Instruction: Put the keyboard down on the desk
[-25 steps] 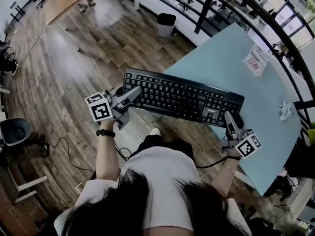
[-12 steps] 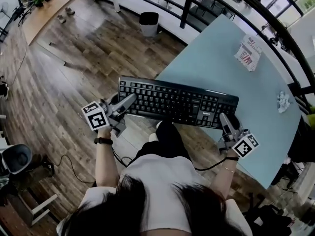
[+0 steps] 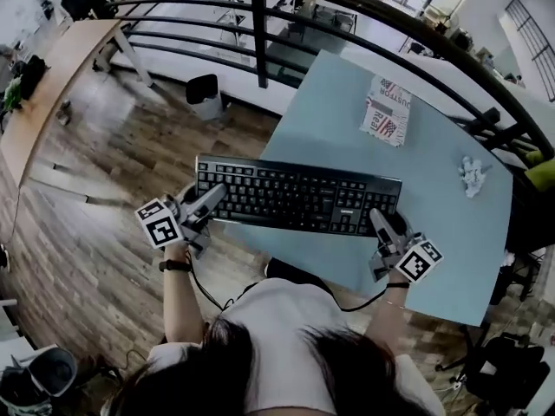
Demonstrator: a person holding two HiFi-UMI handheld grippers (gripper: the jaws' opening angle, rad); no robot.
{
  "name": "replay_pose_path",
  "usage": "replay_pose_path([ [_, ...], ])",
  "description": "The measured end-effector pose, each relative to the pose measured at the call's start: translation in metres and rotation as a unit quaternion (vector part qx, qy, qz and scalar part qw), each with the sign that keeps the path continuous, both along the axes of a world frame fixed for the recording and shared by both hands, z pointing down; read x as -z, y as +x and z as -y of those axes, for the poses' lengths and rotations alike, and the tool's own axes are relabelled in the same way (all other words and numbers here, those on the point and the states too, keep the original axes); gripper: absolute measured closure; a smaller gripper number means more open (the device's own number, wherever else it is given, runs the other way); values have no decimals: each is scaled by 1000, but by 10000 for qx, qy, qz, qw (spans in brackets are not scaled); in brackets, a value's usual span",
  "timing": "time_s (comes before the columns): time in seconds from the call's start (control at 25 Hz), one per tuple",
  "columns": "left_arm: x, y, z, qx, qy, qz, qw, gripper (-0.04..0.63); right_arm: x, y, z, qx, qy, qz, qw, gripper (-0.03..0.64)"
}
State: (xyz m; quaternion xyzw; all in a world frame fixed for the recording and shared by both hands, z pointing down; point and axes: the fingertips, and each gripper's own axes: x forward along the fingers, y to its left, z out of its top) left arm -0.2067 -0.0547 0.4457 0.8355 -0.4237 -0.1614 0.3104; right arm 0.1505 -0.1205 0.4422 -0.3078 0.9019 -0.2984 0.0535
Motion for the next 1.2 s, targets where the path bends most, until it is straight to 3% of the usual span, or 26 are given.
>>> replay_pose_path([
  [0.24, -2, 22, 69, -340, -45, 48, 9994, 390, -3, 27, 42, -366, -98, -4, 9993, 410],
  [0.52, 0, 43, 114, -754, -56, 66, 9971, 390, -3, 48, 57, -789, -134, 7, 9968, 410],
  [1.2, -16, 67, 153, -1641, -259, -55, 9861, 385, -7, 68, 27, -1770, -269, -202, 9836, 408],
])
